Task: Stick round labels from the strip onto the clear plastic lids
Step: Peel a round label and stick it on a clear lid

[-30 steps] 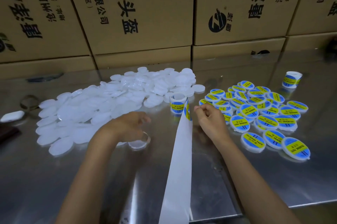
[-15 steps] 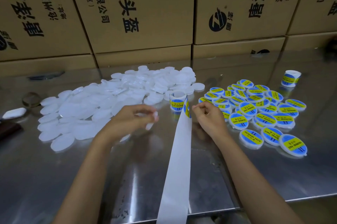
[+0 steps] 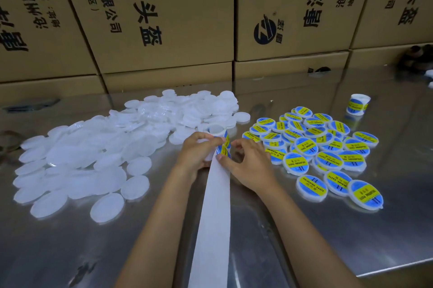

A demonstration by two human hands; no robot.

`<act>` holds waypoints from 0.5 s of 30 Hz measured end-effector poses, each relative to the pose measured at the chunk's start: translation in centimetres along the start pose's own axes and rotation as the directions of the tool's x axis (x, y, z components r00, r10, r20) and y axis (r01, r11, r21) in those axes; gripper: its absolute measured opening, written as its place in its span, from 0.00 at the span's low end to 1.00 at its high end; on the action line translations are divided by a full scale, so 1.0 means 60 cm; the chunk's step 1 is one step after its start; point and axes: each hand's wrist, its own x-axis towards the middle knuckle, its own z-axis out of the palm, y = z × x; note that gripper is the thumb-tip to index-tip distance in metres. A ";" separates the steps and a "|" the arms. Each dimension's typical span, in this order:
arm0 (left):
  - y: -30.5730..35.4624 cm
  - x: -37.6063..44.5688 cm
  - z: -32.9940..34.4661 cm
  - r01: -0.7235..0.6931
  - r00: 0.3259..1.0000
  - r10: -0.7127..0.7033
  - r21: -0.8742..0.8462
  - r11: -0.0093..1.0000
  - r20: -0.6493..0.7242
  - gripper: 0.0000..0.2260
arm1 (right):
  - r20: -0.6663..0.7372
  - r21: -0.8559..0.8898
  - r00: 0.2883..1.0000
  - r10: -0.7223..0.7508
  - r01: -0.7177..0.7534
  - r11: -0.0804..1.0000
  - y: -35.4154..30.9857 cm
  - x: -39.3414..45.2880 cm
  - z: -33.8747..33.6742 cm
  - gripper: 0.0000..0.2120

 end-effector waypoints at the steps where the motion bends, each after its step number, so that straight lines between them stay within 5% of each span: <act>1: -0.007 0.001 0.002 -0.013 1.000 0.012 -0.009 1.000 -0.011 0.14 | -0.002 -0.003 1.000 -0.003 0.003 1.000 0.000 0.000 0.001 0.20; 5: -0.021 0.013 0.004 -0.033 0.999 0.032 -0.036 0.999 -0.044 0.10 | -0.001 -0.014 1.000 -0.006 0.006 1.000 0.002 0.000 0.001 0.21; 15: -0.019 0.011 -0.020 -0.009 0.986 0.021 -0.069 0.998 0.165 0.07 | 0.047 0.186 0.997 0.053 -0.061 0.981 -0.003 -0.004 -0.014 0.19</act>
